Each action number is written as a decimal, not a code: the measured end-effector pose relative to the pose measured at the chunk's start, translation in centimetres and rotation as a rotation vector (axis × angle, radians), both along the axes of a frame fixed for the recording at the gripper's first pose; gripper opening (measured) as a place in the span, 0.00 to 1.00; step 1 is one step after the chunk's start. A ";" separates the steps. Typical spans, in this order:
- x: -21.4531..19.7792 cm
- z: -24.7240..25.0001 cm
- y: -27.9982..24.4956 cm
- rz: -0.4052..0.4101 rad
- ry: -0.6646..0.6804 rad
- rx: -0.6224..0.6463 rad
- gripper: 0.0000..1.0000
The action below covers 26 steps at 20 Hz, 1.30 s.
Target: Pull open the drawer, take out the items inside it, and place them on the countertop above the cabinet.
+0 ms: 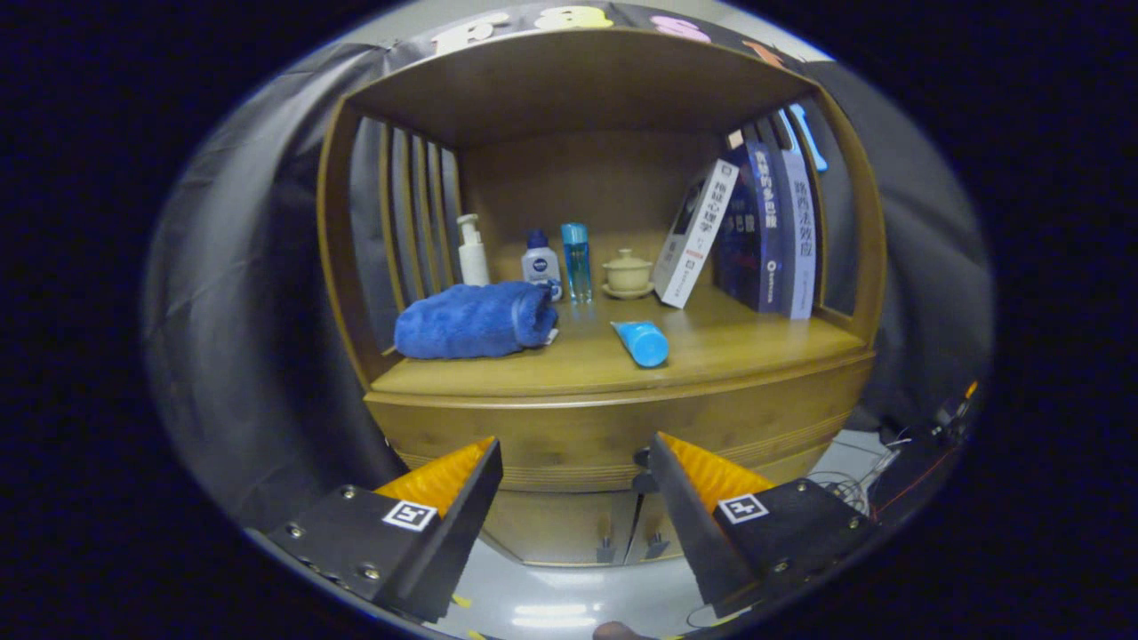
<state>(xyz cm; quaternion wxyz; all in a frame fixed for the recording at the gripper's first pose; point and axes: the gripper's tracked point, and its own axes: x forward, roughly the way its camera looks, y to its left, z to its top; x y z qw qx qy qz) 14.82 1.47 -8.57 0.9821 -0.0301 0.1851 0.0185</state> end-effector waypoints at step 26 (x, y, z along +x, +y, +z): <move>-22.3 19.3 -1.1 0.096 -0.416 -0.159 0.97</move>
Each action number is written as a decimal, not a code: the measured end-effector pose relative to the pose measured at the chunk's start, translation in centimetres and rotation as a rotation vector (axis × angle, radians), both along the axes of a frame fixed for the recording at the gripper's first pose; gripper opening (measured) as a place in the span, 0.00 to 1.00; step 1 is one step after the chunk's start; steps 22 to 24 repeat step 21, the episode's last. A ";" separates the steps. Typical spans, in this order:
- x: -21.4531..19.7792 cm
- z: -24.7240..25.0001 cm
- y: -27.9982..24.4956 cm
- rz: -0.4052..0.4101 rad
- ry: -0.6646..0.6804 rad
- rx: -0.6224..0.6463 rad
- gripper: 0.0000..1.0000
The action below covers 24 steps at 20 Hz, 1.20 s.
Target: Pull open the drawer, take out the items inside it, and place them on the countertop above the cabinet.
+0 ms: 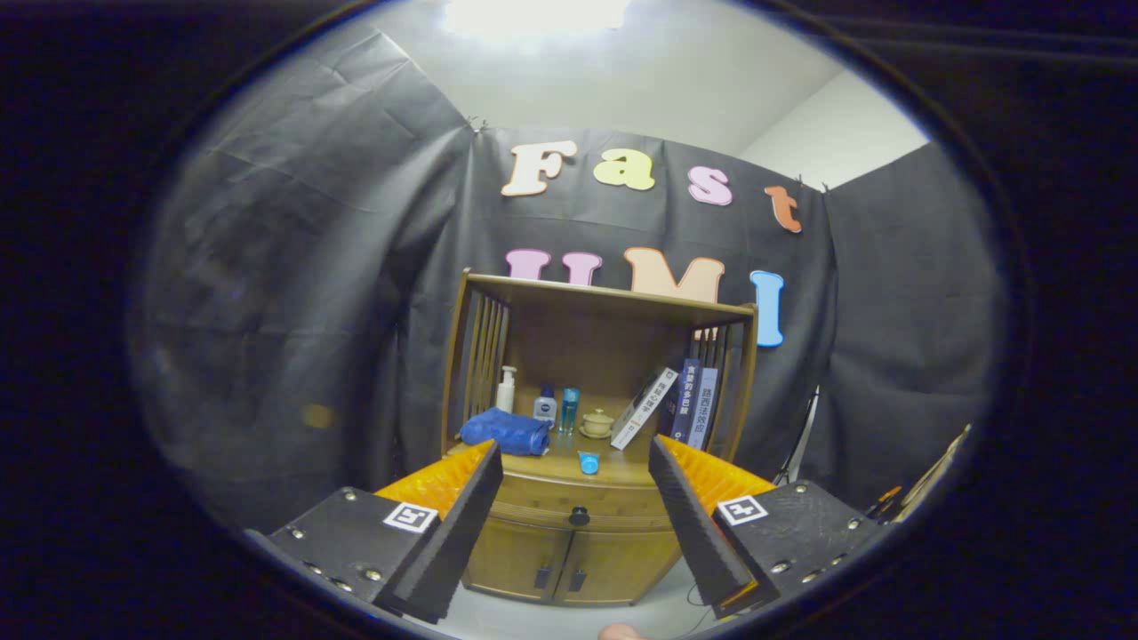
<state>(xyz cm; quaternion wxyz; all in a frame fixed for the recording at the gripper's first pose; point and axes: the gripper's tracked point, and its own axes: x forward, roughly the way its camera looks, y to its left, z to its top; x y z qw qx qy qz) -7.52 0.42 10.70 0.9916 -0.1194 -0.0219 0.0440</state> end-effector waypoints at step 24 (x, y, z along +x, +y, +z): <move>0.6 -4.0 -3.0 -0.032 0.067 0.078 0.96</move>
